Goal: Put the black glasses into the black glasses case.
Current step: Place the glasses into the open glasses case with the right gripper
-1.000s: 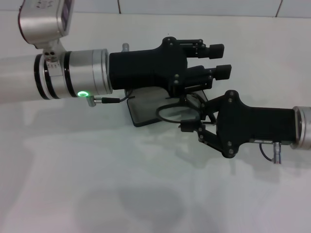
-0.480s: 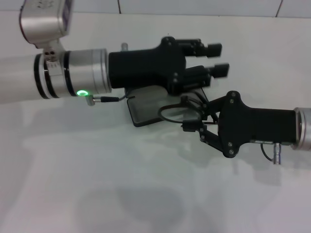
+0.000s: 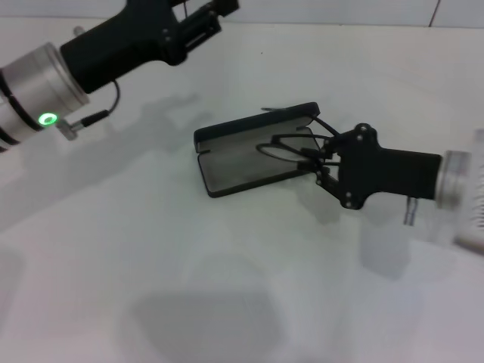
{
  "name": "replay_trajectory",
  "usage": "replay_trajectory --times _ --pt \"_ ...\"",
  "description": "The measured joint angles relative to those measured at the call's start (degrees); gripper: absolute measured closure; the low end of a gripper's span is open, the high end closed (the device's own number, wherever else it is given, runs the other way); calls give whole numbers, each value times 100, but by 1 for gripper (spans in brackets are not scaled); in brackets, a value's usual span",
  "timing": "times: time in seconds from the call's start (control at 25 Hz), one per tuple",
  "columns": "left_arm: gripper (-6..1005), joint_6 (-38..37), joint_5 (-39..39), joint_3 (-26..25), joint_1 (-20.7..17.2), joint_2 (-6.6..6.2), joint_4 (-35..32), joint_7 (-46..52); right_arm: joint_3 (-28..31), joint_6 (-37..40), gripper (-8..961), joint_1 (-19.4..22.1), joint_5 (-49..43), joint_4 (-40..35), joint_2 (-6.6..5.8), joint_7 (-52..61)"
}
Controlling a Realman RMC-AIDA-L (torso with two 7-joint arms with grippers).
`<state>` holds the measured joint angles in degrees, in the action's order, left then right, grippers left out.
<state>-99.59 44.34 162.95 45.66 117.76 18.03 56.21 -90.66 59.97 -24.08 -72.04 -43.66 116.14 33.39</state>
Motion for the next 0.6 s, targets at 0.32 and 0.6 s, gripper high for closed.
replay_trajectory --times 0.32,0.6 --pt "519 227 160 6 -182 -66 6 -103 -915 -857 820 168 29 -730 -1 -49" --pt "519 434 -168 9 -59 -89 39 -212 322 2008 819 111 254 -216 -40 -51"
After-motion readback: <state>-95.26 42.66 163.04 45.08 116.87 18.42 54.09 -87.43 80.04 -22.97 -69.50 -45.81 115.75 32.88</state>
